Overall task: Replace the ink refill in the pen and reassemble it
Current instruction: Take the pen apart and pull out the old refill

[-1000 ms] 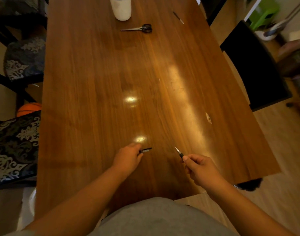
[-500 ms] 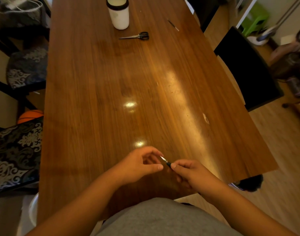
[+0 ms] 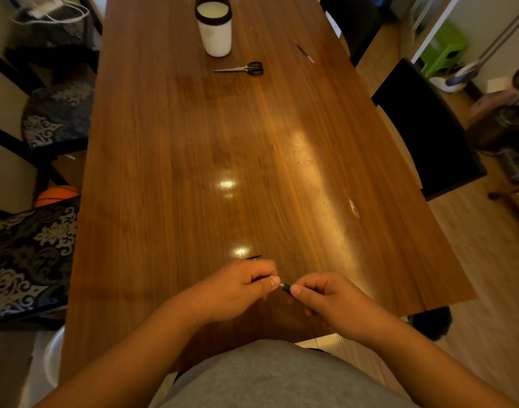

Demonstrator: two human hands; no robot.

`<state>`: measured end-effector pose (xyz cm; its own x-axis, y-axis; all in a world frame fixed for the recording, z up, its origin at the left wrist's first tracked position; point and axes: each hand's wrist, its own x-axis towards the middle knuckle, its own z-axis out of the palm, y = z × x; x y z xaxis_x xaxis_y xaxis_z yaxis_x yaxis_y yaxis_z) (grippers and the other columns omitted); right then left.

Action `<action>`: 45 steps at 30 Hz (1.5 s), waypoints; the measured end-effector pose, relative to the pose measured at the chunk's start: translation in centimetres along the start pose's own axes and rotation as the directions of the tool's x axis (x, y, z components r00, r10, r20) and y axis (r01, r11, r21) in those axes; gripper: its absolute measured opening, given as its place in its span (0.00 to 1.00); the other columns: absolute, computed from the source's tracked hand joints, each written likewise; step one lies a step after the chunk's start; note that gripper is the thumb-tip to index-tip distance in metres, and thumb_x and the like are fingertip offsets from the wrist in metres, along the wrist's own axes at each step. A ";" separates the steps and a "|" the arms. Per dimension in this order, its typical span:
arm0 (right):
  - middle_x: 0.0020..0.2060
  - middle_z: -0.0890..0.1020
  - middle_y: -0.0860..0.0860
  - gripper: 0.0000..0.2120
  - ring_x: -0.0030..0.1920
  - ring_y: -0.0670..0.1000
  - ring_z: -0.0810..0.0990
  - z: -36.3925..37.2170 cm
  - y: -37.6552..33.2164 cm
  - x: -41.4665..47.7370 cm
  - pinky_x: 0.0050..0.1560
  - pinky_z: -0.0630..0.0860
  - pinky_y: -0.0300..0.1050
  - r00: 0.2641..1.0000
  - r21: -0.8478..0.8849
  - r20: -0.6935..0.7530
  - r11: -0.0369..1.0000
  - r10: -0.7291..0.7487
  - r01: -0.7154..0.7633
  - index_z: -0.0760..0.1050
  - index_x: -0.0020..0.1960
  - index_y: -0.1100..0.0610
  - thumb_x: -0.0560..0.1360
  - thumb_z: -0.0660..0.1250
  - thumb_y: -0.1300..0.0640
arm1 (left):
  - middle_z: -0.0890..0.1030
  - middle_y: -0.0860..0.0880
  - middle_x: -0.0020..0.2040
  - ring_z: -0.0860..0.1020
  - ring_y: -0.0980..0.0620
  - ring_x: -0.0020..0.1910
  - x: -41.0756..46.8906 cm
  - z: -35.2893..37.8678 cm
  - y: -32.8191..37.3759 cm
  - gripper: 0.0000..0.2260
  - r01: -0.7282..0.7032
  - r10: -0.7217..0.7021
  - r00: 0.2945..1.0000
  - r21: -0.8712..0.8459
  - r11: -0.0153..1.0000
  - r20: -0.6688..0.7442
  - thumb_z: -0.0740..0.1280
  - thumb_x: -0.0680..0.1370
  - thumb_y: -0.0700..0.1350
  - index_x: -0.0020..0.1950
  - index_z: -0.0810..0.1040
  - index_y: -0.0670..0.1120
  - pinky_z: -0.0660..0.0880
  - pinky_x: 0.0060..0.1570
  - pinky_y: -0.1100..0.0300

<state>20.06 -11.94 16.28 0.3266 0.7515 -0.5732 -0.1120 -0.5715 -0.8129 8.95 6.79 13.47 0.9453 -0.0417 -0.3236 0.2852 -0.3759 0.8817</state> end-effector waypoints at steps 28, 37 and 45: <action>0.29 0.78 0.41 0.06 0.29 0.41 0.73 -0.5 -0.7 -0.1 0.28 0.67 0.34 0.947 -0.402 -0.191 0.901 -0.258 0.164 0.79 0.44 0.44 0.74 0.66 0.44 | 0.84 0.55 0.43 0.82 0.55 0.44 -0.4 -0.8 0.9 0.04 -0.072 0.052 0.985 -0.116 0.991 -0.167 0.65 0.76 0.56 0.48 0.78 0.60 0.78 0.46 0.56; 0.31 0.78 0.40 0.08 0.31 0.40 0.74 -0.1 -1.2 0.0 0.31 0.65 0.34 0.947 -0.442 -0.194 0.885 -0.257 0.149 0.80 0.45 0.45 0.74 0.66 0.43 | 0.83 0.55 0.44 0.81 0.55 0.43 -0.6 -0.9 0.2 0.05 -0.059 0.042 0.986 -0.103 0.993 -0.161 0.68 0.74 0.56 0.49 0.78 0.61 0.79 0.44 0.54; 0.30 0.76 0.42 0.05 0.35 0.40 0.75 0.4 -1.6 -0.2 0.31 0.68 0.34 0.943 -0.500 -0.200 0.855 -0.266 0.136 0.77 0.45 0.48 0.74 0.69 0.48 | 0.83 0.55 0.42 0.81 0.55 0.42 -0.8 -0.8 -0.4 0.05 -0.052 0.037 0.980 -0.071 0.996 -0.197 0.67 0.73 0.58 0.47 0.79 0.61 0.78 0.41 0.56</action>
<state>19.83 -11.02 17.67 0.5254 0.7949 -0.3034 0.4176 -0.5516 -0.7220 8.21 7.73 13.71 0.9678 0.1279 -0.2167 0.2463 -0.3061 0.9196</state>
